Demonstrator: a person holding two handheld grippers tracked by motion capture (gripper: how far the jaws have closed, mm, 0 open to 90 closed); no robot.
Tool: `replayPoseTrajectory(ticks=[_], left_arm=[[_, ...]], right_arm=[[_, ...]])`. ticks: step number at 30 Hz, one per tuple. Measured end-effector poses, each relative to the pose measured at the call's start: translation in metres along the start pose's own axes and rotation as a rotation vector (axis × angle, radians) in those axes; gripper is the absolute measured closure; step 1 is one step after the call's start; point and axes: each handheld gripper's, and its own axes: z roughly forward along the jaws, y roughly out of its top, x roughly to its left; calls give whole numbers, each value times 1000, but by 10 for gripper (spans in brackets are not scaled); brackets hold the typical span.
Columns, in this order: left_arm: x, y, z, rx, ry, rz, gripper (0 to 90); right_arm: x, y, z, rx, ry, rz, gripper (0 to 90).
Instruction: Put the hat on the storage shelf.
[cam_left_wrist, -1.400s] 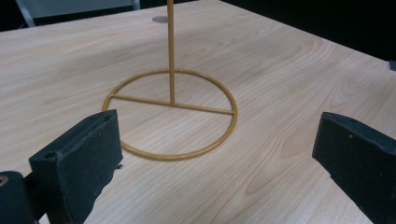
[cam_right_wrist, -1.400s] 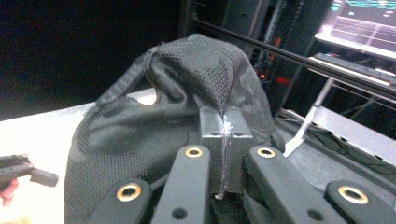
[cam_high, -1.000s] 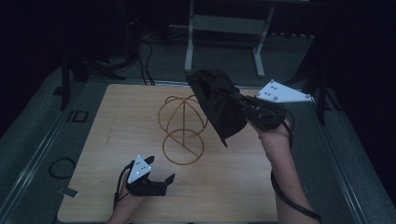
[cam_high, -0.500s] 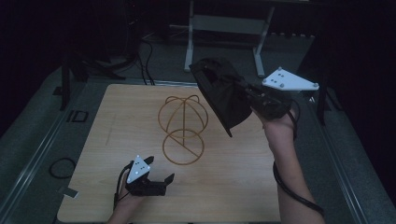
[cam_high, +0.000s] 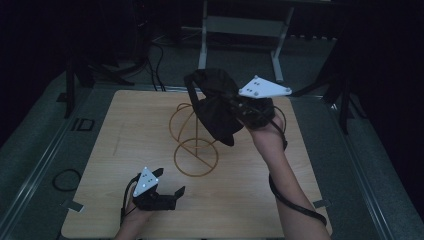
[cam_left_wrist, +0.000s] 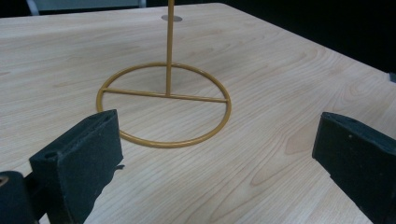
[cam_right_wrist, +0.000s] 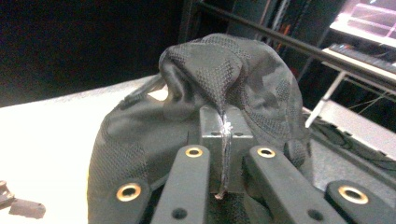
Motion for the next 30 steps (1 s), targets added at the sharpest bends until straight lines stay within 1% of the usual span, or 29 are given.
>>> replayPoseTrajectory(ticks=[1,3,6,8,9,11,12,13,15,18,21,25,27,29,30], left_arm=[[0,0,0,0,-1,-5,21],[0,-1,0,0,-2,-5,21],[1,-1,0,3,-2,-4,21],[1,-1,0,1,-2,-4,21],[1,-1,0,2,-1,-6,21],[1,-2,0,-1,-1,-9,20],[1,-2,1,2,0,-8,21],[1,-2,1,2,0,-8,21],[1,-2,1,1,-2,-9,21],[0,-3,1,1,-6,-4,21],[0,-4,1,1,-3,4,20],[-1,-4,0,-7,1,14,21],[-1,-4,0,-16,7,9,21],[0,-4,0,-15,8,8,21],[0,-4,0,-17,11,8,21]], right_arm=[[6,-2,6,12,22,-2,892],[8,-3,9,19,24,-5,892],[16,-9,21,54,62,5,891],[17,-11,23,61,66,6,892],[19,-16,28,75,86,11,891],[20,-18,30,81,92,16,891],[20,-23,34,95,110,25,890],[20,-23,34,95,110,25,890],[21,-28,40,112,125,41,889],[22,-32,45,123,140,49,889],[23,-35,48,129,143,52,887],[25,-39,50,122,153,62,874],[25,-40,50,120,159,66,839],[26,-41,51,118,163,66,772],[26,-42,51,115,159,63,771]])
